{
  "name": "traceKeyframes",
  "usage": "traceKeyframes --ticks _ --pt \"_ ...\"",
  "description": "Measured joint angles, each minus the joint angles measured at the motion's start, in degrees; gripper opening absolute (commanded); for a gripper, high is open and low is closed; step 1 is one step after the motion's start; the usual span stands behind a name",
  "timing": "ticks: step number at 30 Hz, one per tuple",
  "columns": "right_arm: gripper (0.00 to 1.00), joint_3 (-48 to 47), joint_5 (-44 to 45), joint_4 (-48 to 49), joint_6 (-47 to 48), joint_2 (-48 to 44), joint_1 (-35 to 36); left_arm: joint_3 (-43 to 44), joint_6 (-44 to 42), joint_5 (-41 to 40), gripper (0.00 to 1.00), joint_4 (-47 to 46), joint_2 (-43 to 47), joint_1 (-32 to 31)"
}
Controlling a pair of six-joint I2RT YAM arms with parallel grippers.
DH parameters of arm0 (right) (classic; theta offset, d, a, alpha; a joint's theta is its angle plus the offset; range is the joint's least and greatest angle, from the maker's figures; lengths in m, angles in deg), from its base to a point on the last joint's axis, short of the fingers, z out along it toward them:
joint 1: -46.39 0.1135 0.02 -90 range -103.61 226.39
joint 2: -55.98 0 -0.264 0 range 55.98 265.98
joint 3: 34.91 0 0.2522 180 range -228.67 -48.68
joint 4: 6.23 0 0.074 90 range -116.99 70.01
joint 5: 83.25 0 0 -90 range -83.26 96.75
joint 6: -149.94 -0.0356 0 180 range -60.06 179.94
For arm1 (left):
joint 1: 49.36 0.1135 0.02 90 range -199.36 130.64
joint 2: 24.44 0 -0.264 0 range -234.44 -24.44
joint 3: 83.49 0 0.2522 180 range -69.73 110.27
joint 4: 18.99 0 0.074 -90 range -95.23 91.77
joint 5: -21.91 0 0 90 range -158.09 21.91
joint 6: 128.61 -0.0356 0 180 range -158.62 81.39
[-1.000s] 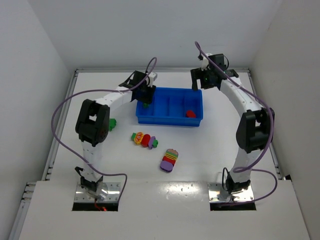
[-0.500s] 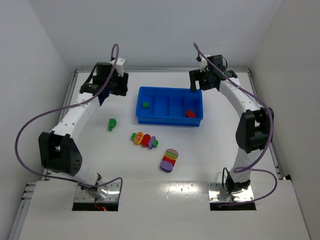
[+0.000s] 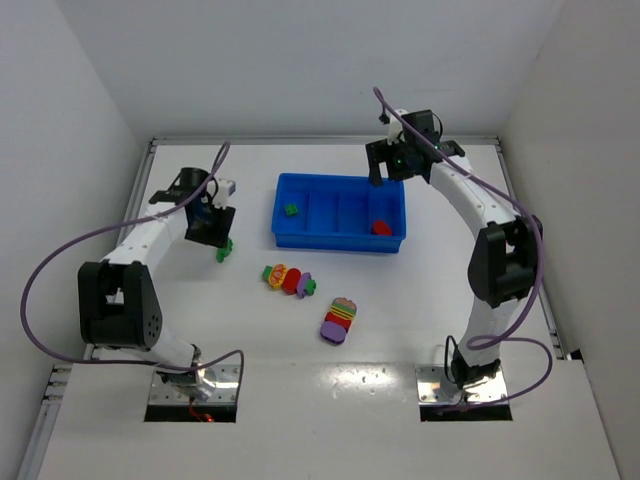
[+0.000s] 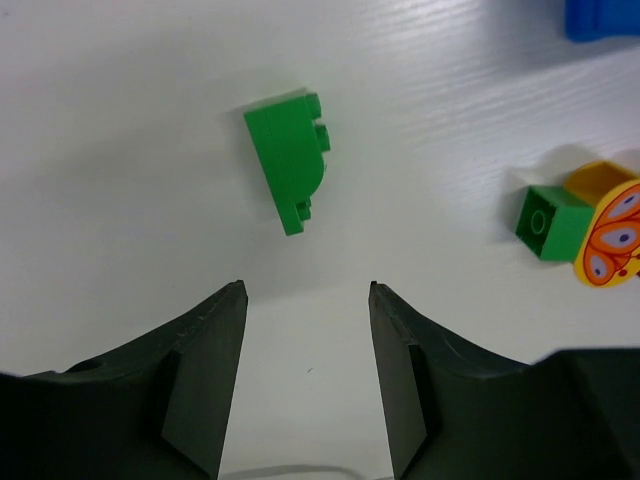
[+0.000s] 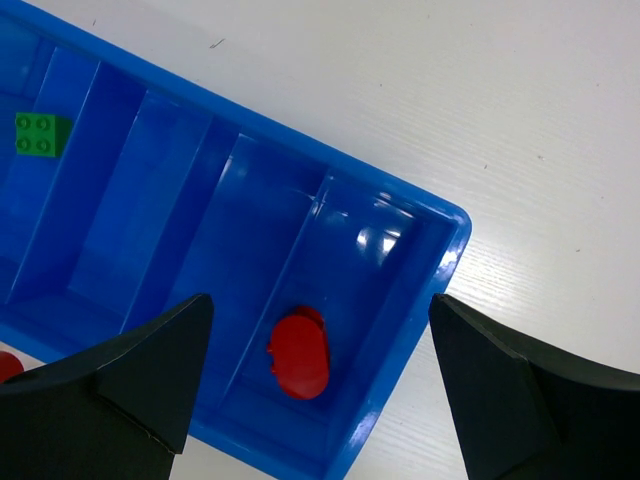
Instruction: Sort the legos into containers by color
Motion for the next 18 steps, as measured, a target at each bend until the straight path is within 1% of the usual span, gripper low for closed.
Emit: traceKeyframes --ticks 6,11,18 --pt "0.89 0.0 0.1 0.0 0.0 0.0 0.2 -3.6 -0.6 0.5 0.58 -0.1 -0.3 1.1" --pt "0.89 0.2 0.1 0.3 0.0 0.0 0.2 -4.0 0.0 0.7 0.58 -2.1 -3.9 1.6" --pt "0.89 0.9 0.1 0.4 0.0 0.0 0.1 -4.1 2.6 1.2 0.55 -5.9 -9.7 1.7"
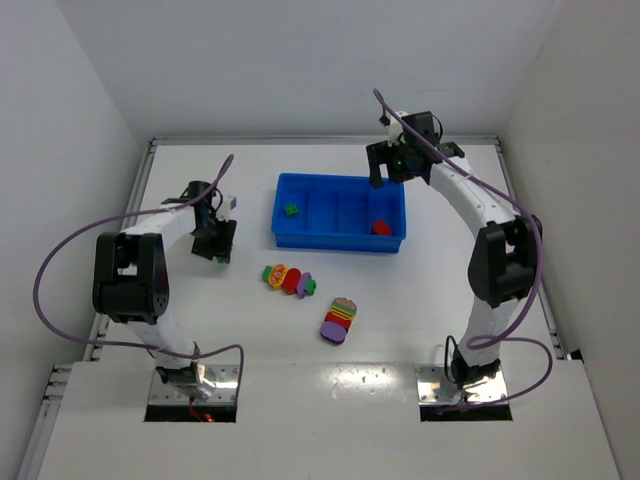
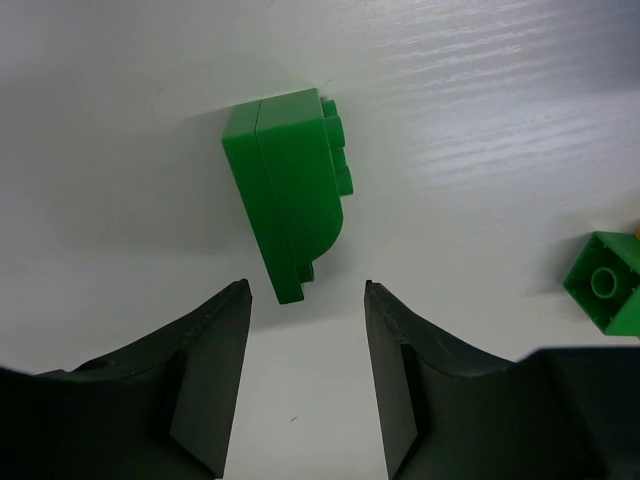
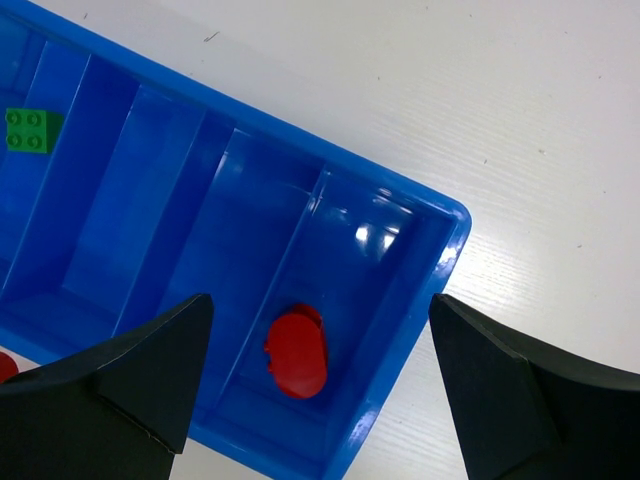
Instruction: Sort the legos into containers by color
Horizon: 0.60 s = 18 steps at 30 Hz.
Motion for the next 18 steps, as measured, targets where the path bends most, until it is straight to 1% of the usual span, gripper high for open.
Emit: traceKeyframes --ticks 3,7,10,15,17,18 --pt "0.89 0.0 0.0 0.0 0.0 0.0 -0.3 0.0 0.7 0.1 0.53 -0.9 -1.3 0.0" --pt "0.89 0.0 0.0 0.0 0.0 0.0 -0.5 0.0 1.0 0.3 0.48 -2.2 -2.0 0.0" --pt "0.89 0.0 0.0 0.0 0.0 0.0 -0.7 0.0 1.0 0.3 0.48 -3.0 -2.7 0.0" --pt "0.89 0.0 0.0 0.0 0.0 0.0 -0.7 0.0 1.1 0.2 0.44 -4.0 -4.0 0.0" --pt "0.89 0.0 0.0 0.0 0.0 0.0 -0.7 0.0 1.1 0.0 0.42 -4.2 -4.2 0.0" --pt "0.89 0.0 0.0 0.0 0.0 0.1 -0.7 0.0 1.0 -0.1 0.38 -4.3 -4.3 0.0"
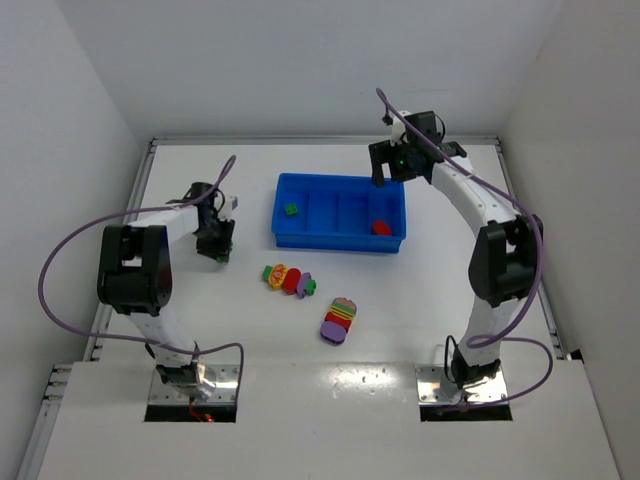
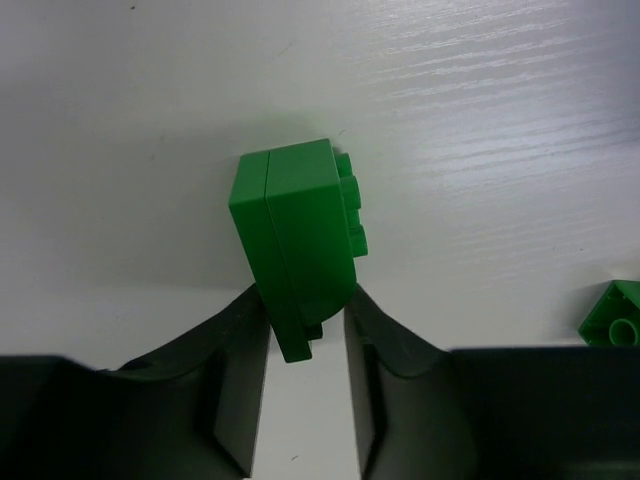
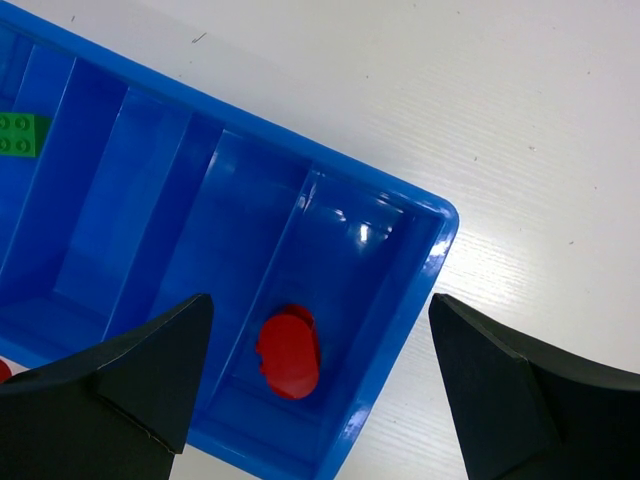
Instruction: Sort the legos into containers by color
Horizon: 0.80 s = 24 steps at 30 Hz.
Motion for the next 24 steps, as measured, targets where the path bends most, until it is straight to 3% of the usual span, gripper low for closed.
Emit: traceKeyframes --ticks 15,19,24 --pt "0.89 -0.7 -0.2 -0.1 0.0 2.2 0.2 -0.1 -0.6 1.9 0.18 -2.4 0.0 2.5" --pt "0.89 -2.3 -4.4 -0.2 -1.4 2.8 0.5 -2.8 -2.1 9.7 0.08 -3.5 4.2 4.9" --pt "0.89 -4.3 -17.1 0.4 -7.5 3.6 0.6 -5.1 -3.1 22.9 0.07 -6.4 14.0 6.9"
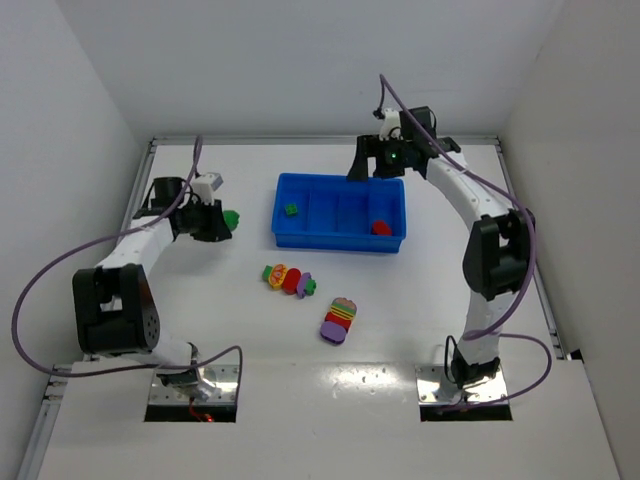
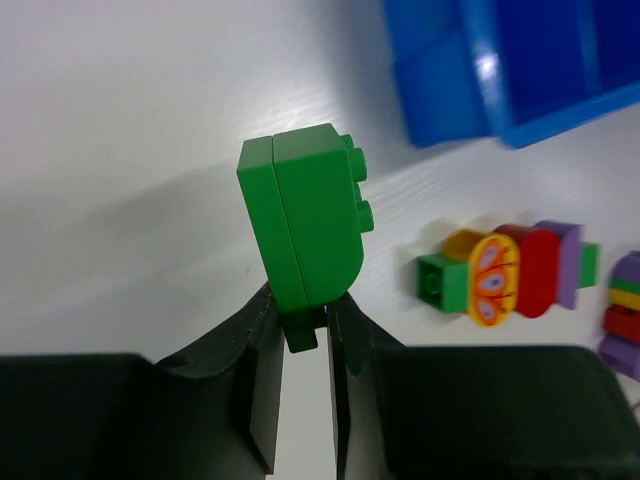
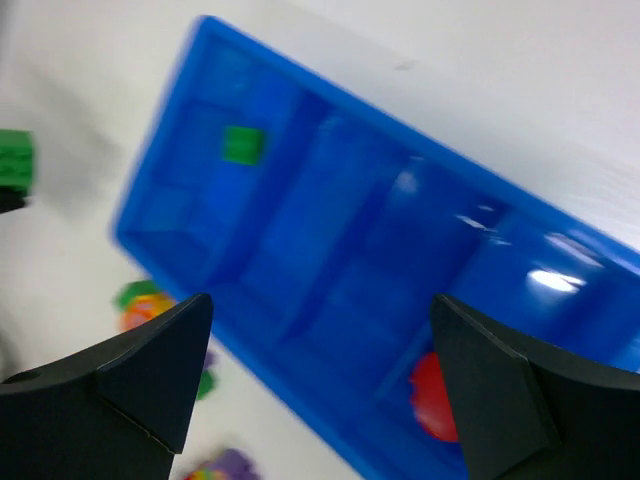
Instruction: Sort the legos into containers by color
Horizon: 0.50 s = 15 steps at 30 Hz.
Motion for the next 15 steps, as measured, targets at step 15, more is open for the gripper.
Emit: traceKeyframes --ticks 15 --pt "0.89 -5.5 -19.3 14.5 -28.7 8.2 9.5 2.9 11.2 8.3 0.08 -8.0 2.9 -4.2"
